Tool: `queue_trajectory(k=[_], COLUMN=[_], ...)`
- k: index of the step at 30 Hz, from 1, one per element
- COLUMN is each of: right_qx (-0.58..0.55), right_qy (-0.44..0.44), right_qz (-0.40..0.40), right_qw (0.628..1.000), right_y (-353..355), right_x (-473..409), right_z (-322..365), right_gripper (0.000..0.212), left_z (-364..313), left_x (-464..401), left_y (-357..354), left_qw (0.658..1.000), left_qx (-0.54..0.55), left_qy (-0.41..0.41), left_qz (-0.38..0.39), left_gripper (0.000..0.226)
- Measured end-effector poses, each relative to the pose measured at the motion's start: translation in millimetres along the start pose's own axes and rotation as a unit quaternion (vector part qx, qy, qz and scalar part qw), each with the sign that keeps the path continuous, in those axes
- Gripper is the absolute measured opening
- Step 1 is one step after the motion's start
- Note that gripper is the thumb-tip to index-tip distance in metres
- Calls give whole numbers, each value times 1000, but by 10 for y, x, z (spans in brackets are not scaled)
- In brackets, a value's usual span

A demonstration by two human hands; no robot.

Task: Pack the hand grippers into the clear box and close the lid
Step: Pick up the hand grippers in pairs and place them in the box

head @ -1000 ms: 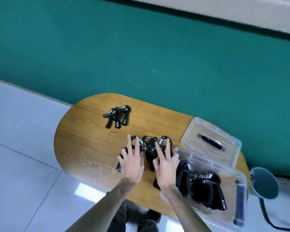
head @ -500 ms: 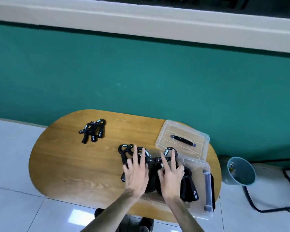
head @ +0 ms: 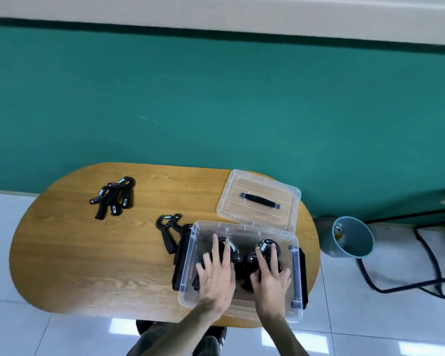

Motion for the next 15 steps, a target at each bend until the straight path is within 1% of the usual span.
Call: queue_trajectory(k=[3, 8, 12, 15], right_qx=[2, -9, -14, -15], right_qy=[-14, -9, -17, 2], right_qz=[11, 28, 80, 97], right_qw=[1000, 1000, 997, 995], right_y=[-86, -213, -303, -415], right_x=[-51, -119, -260, -324], right_z=[-144, -283, -303, -326], right_gripper=[67, 69, 63, 63], left_z=[-3, 55, 75, 66], left_x=[-79, -220, -343, -395], left_y=[-129, -310, -414, -482], left_qw=[1000, 998, 997, 996], left_qx=[0, -20, -26, -33], left_qy=[17, 40, 53, 66], left_qz=[16, 42, 48, 54], left_gripper=[70, 67, 65, 67])
Point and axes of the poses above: each hand's wrist, its own x-axis away from the middle knuckle, its own y-axis out of the back of the hand, z = x × y, the point moved 2 cm from there along -x, towards the middle knuckle
